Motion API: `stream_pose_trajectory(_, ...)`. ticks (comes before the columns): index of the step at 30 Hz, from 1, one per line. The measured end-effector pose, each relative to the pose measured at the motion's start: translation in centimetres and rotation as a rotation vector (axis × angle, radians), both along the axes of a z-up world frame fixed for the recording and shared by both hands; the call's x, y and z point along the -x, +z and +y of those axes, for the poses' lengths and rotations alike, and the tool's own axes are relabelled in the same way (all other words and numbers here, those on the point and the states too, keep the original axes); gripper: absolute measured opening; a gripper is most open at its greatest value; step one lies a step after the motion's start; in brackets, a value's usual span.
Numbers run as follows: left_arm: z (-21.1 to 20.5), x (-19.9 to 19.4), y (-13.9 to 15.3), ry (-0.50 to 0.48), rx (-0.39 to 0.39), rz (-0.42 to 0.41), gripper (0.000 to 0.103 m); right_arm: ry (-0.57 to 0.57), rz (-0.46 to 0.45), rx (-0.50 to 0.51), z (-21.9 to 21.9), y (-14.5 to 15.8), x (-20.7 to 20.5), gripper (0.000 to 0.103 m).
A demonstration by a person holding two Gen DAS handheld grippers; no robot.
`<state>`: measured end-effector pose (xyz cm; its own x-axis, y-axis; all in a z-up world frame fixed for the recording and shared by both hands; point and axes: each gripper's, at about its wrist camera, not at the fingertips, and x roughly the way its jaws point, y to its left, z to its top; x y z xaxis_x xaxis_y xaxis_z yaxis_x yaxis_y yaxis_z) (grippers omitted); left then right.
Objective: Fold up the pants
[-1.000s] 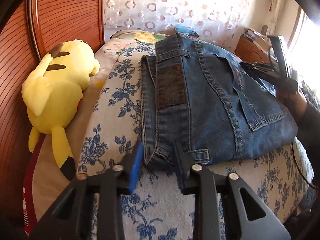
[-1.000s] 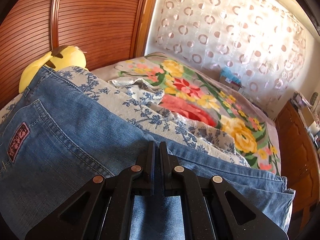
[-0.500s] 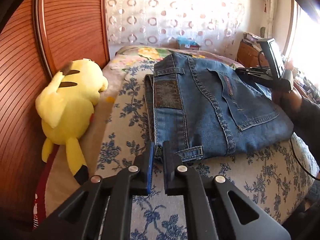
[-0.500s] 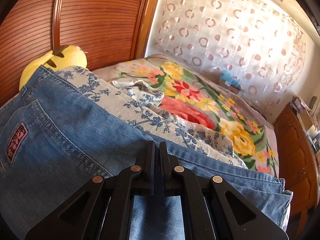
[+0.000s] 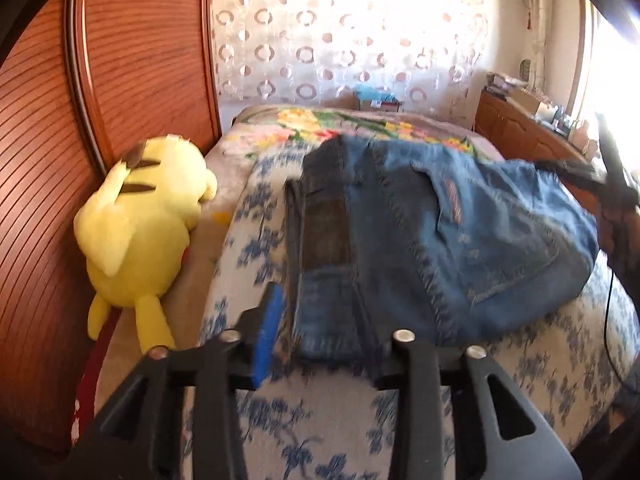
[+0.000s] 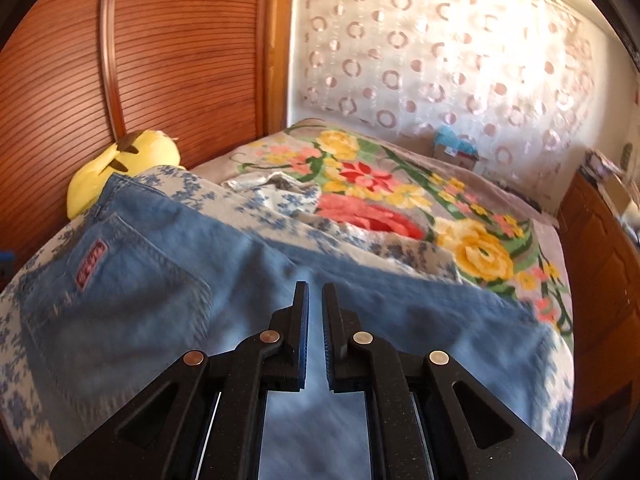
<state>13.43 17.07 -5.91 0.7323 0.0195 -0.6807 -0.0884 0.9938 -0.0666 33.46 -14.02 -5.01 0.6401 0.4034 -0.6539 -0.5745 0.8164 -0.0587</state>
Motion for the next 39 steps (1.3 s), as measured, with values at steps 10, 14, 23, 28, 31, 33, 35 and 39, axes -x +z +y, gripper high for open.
stream_pose_trajectory(10, -3.6, -5.7, 2.0, -0.105, -0.025, -0.048, 0.065, -0.128, 0.007, -0.03, -7.7, 0.2, 1.3, 0.009)
stream_pose_trajectory(14, -5.6, -8.4, 1.9, -0.149, -0.023, -0.046, 0.066, -0.16, 0.001, -0.021, -9.5, 0.3, 1.1, 0.014)
stream_pose_trajectory(23, -10.0, -15.1, 1.5, -0.208, -0.005, -0.064, 0.066, -0.221, 0.022, -0.012, -12.2, -0.5, -2.1, 0.033)
stream_pose_trajectory(28, -11.8, -17.3, 1.1, -0.239, -0.001, -0.078, 0.066, -0.257, 0.063, -0.007, -13.6, -1.5, -5.2, 0.038)
stream_pose_trajectory(31, -12.1, -17.6, 0.4, -0.246, -0.011, -0.079, 0.066, -0.277, 0.089, -0.002, -14.4, -2.0, -7.0, 0.041)
stream_pose_trajectory(33, -12.3, -17.7, -0.2, -0.253, -0.013, -0.072, 0.066, -0.281, 0.121, 0.008, -14.7, -2.2, -8.2, 0.042)
stream_pose_trajectory(35, -12.4, -17.9, -0.8, -0.256, -0.012, -0.061, 0.066, -0.277, 0.14, 0.009, -14.8, -2.5, -9.1, 0.043)
stream_pose_trajectory(39, -13.0, -17.8, -1.4, -0.258, -0.041, -0.054, 0.066, -0.272, 0.168, -0.004, -15.2, -2.9, -10.0, 0.044)
